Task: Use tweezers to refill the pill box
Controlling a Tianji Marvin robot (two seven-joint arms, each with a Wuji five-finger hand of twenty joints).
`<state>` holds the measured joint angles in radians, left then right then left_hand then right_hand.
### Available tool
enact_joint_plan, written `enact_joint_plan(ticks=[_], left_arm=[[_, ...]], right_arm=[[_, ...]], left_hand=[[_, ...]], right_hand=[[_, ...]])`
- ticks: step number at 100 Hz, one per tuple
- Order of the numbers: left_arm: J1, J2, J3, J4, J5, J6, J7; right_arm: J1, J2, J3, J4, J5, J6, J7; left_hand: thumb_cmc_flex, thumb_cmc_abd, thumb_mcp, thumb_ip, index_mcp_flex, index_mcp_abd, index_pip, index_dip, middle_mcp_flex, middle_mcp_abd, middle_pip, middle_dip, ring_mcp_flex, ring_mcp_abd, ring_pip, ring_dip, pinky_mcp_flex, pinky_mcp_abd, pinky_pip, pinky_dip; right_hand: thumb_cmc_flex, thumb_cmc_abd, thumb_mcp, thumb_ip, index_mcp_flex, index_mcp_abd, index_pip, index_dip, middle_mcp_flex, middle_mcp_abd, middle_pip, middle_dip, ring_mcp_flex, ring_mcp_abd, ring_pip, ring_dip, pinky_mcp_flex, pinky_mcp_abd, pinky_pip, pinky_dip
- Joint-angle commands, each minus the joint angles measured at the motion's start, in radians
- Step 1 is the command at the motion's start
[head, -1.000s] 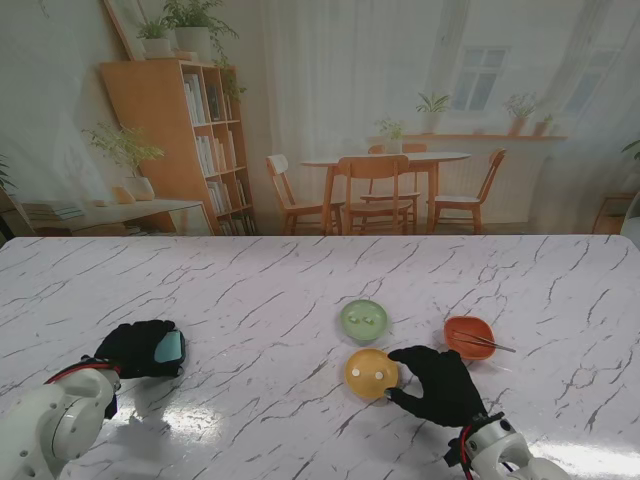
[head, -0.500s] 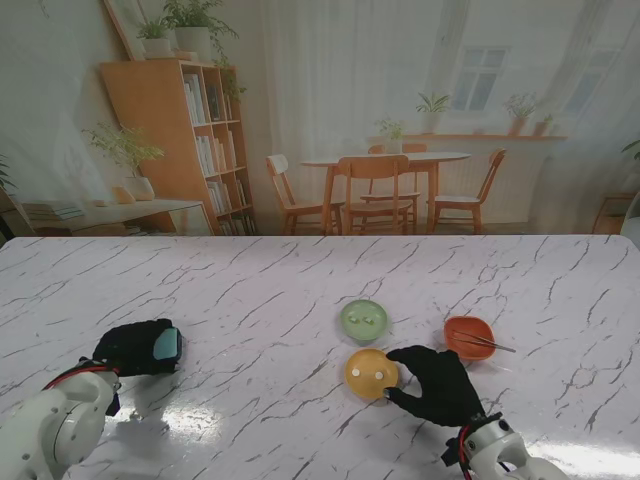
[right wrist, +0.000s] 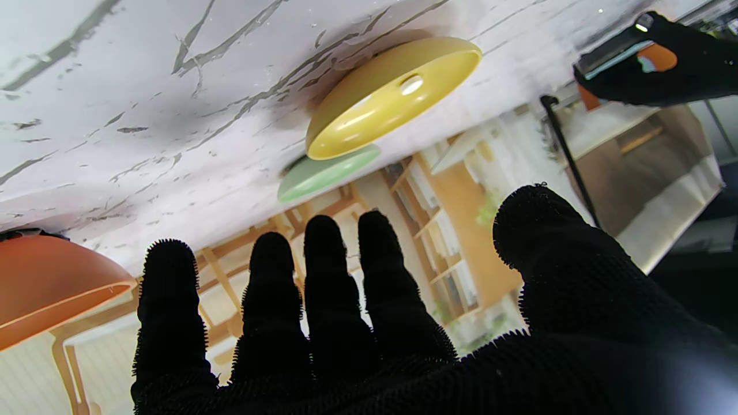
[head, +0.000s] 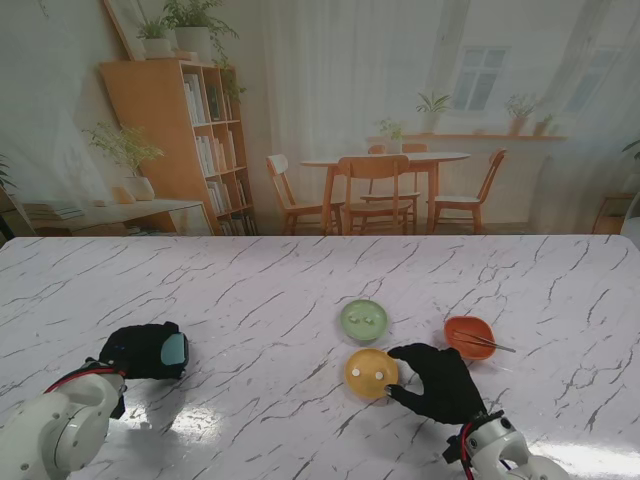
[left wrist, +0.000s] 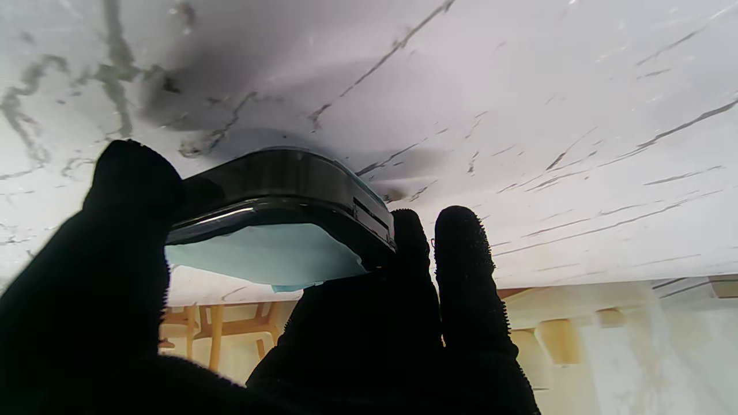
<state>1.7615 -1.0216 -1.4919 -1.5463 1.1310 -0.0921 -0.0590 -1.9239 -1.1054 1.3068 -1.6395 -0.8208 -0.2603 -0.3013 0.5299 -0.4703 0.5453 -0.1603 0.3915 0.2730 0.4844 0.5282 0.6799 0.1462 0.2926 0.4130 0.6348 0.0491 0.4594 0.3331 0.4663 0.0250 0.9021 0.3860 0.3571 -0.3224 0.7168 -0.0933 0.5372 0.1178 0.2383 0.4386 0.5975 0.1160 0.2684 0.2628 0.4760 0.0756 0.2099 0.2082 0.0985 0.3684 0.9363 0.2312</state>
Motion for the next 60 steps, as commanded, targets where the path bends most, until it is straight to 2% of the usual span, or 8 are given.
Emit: enact_joint_plan(ticks=[1, 17, 36, 60], left_arm=[[0.007, -0.007, 0.006, -0.027, 0.003, -0.029, -0.022], [0.018, -0.007, 0.012, -0.082, 0.018, -0.03, -0.048], [0.016, -0.009, 0.044, -0.119, 0.052, -0.054, 0.007], [-0.01, -0.008, 0.121, -0.154, 0.061, -0.076, 0.015]], right_arm=[[-0.006, -0.005, 0.002, -0.002, 0.003, -0.007, 0.003], [-0.008, -0.004, 0.017, -0.007, 0.003, -0.014, 0.015], [-0.011, -0.001, 0.031, -0.024, -0.002, -0.019, 0.034], [-0.015, 0.002, 0.038, -0.038, -0.014, -0.021, 0.042]], left_hand=[[0.154, 0.168, 0.217, 0.115, 0.087, -0.103, 0.164, 0.024, 0.115, -0.107, 0.143, 0.014, 0.047, -0.052, 0.046, 0.011, -0.008, -0.026, 0.05, 0.022], [0.16, 0.149, 0.218, 0.106, 0.1, -0.105, 0.179, 0.031, 0.135, -0.105, 0.151, 0.019, 0.065, -0.051, 0.057, 0.015, 0.003, -0.023, 0.071, 0.028], [0.152, 0.123, 0.223, 0.085, 0.118, -0.112, 0.214, 0.042, 0.169, -0.109, 0.166, 0.027, 0.092, -0.051, 0.081, 0.022, 0.019, -0.016, 0.11, 0.038], [0.145, 0.114, 0.217, 0.079, 0.14, -0.104, 0.235, 0.044, 0.202, -0.104, 0.18, 0.032, 0.121, -0.045, 0.104, 0.027, 0.04, -0.004, 0.149, 0.049]], right_hand=[[-0.017, 0.001, 0.005, 0.033, 0.018, -0.015, 0.009, 0.011, 0.019, -0.011, 0.007, 0.005, 0.016, -0.003, 0.011, 0.007, -0.001, -0.103, 0.017, 0.009], [-0.015, 0.003, 0.0, 0.033, 0.02, -0.013, 0.008, 0.009, 0.021, -0.009, 0.005, 0.005, 0.016, -0.001, 0.01, 0.007, -0.003, -0.106, 0.015, 0.008], [-0.014, 0.006, -0.006, 0.033, 0.02, -0.011, 0.006, 0.008, 0.02, -0.008, 0.002, 0.004, 0.015, -0.001, 0.008, 0.007, -0.003, -0.107, 0.013, 0.008], [-0.013, 0.008, -0.011, 0.034, 0.02, -0.012, 0.005, 0.008, 0.021, -0.009, 0.001, 0.005, 0.016, -0.001, 0.007, 0.007, -0.003, -0.105, 0.013, 0.008]])
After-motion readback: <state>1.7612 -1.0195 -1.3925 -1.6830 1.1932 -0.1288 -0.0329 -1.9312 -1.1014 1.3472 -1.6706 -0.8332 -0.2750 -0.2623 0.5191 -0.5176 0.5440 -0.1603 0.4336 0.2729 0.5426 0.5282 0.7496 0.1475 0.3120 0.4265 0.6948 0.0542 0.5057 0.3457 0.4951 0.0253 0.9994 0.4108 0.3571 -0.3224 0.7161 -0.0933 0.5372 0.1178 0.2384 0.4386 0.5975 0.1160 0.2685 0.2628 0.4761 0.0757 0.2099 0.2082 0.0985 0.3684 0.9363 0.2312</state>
